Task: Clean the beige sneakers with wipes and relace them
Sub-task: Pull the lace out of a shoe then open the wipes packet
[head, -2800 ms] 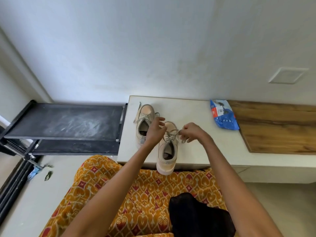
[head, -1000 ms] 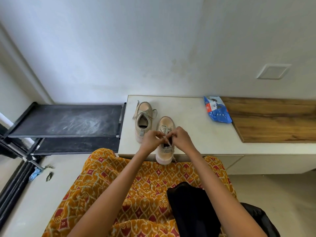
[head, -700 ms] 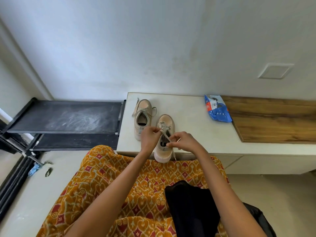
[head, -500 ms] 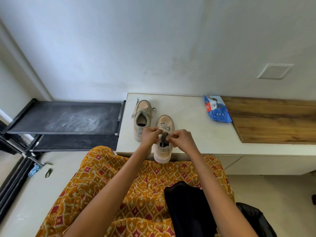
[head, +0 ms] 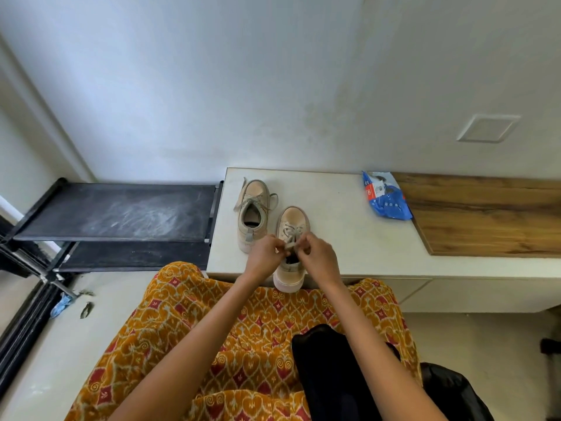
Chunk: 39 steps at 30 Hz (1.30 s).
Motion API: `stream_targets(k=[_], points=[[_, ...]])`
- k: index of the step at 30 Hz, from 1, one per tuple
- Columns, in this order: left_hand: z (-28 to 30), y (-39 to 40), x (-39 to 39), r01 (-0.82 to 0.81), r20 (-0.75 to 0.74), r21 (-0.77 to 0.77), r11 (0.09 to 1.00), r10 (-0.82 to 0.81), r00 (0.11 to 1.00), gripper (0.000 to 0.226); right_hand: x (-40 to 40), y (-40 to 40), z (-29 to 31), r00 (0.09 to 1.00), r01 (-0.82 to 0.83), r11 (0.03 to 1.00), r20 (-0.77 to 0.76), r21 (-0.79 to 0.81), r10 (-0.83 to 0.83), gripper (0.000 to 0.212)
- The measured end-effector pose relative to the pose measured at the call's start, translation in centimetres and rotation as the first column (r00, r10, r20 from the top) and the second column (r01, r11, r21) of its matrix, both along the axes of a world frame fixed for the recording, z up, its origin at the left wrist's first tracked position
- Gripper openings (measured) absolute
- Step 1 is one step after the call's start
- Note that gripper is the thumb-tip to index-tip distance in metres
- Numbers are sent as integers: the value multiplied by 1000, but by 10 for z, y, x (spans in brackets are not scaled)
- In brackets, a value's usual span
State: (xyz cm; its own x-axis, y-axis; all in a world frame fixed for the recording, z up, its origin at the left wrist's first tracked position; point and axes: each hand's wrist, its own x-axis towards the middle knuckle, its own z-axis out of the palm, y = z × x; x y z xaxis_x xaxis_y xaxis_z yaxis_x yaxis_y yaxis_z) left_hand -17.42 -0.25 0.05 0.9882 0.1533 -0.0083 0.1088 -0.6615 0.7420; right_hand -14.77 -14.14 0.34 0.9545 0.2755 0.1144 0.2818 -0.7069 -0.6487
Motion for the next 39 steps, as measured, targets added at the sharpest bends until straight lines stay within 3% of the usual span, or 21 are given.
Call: stream_targets(k=[2,4,6,8,10,13,15,18,22,24,26,29,34,37,39], points=[[3,1,2,70,-43,-17,997,-71,997,24,-2,-2,-5,999,-30,985,38,-170,37,13],[6,2,5,85,-79,-108,991,-94,992,30,2,-2,-1,996,-18,980,80,-196,34,16],[8,2,8,-5,-42,-181,984,-3,999,20,7,-1,6,995,15,992,96,-123,-3,16],[8,1,9,-131,-3,-272,953,135,991,15,12,1,16,997,79,996,22,38,-80,13],[6,-2,11,-219,9,-338,915,236,972,17,16,1,23,996,62,995,-68,78,-57,13],[-2,-7,12,-289,-43,-401,869,298,954,25,16,2,24,975,-125,986,-200,-111,101,21],[-9,-10,13,-307,-87,-409,859,299,950,31,14,4,19,975,-127,976,-203,-174,91,27],[-12,-12,17,-265,-52,-350,898,264,963,44,10,3,16,995,0,998,-99,-64,-7,26],[-4,-12,20,-128,-8,-255,958,130,991,53,15,-3,19,959,-161,987,-239,-12,154,25],[-3,-7,23,-68,-10,-216,974,67,998,47,18,-7,21,919,-267,960,-321,-79,229,25],[-4,-2,26,-13,4,-149,989,14,1000,32,20,-9,19,914,-336,923,-301,-187,272,23],[-5,1,28,45,51,-54,998,-42,998,15,17,-10,15,960,-228,962,-198,-152,196,11],[-10,2,15,77,143,18,997,-79,987,18,13,-6,14,999,-7,994,53,-110,13,8],[-14,4,7,50,140,102,994,-64,988,23,9,-3,8,997,-26,968,70,-250,45,28],[-14,6,3,47,152,164,985,-72,986,25,7,-3,5,997,-18,977,76,-211,34,42]])
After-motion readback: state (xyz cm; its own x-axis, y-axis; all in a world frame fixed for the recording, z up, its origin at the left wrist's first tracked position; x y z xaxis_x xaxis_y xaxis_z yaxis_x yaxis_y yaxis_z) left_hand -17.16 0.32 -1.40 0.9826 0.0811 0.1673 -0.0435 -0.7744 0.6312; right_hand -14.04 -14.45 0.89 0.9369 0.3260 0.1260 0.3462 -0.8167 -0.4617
